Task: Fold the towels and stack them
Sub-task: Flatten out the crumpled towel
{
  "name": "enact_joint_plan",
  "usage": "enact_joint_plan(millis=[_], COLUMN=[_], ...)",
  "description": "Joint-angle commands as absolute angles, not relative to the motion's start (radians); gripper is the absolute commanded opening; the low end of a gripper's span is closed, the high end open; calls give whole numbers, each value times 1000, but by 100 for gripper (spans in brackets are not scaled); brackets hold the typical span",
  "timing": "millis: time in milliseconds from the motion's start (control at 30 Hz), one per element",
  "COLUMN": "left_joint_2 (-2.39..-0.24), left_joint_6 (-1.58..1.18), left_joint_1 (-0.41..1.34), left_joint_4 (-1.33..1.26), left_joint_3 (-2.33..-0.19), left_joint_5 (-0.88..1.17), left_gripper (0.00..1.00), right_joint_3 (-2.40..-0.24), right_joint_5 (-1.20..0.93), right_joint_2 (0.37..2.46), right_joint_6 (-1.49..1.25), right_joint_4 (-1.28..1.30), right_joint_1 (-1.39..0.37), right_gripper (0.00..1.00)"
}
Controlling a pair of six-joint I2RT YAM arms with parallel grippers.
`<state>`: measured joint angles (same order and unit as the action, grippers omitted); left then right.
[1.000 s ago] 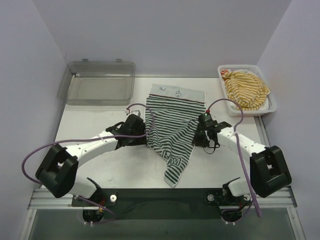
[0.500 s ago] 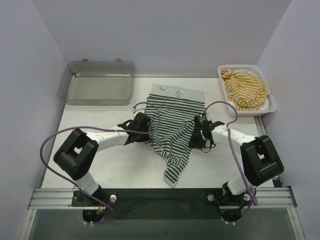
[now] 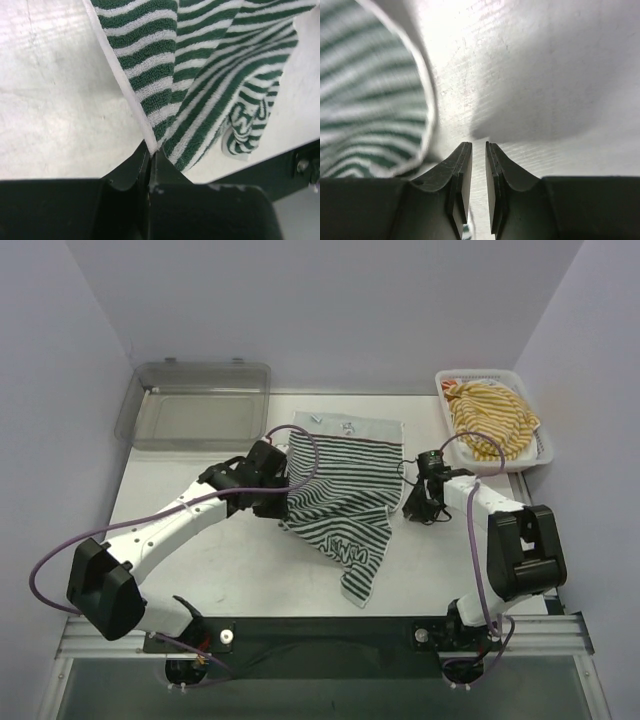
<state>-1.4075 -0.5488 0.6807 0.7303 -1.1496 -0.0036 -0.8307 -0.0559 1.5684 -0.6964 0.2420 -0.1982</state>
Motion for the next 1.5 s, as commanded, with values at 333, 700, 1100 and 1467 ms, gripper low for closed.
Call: enact_joint_plan(millis=[333, 700, 1100, 1467], left_joint_2=[-1522, -1704, -1743, -1496], left_joint_6=[-518, -568, -509, -558], left_joint_1=[664, 655, 600, 595], left_joint_4=[760, 591, 480, 437], left_joint_3=[-1256, -1292, -1301, -1266], left_joint_5=[87, 8, -83, -139], left_gripper=[24, 25, 26, 82], right_joint_3=[-951, -805, -923, -971], right_joint_5=[32, -75, -34, 195], right_joint_2=[1433, 1340, 1649, 1373], right_joint_6=[-477, -620, -525, -387], right_joint_4=[400, 471, 397, 457], right_joint_1=[-365, -703, -375, -636], right_gripper=[42, 50, 32, 55])
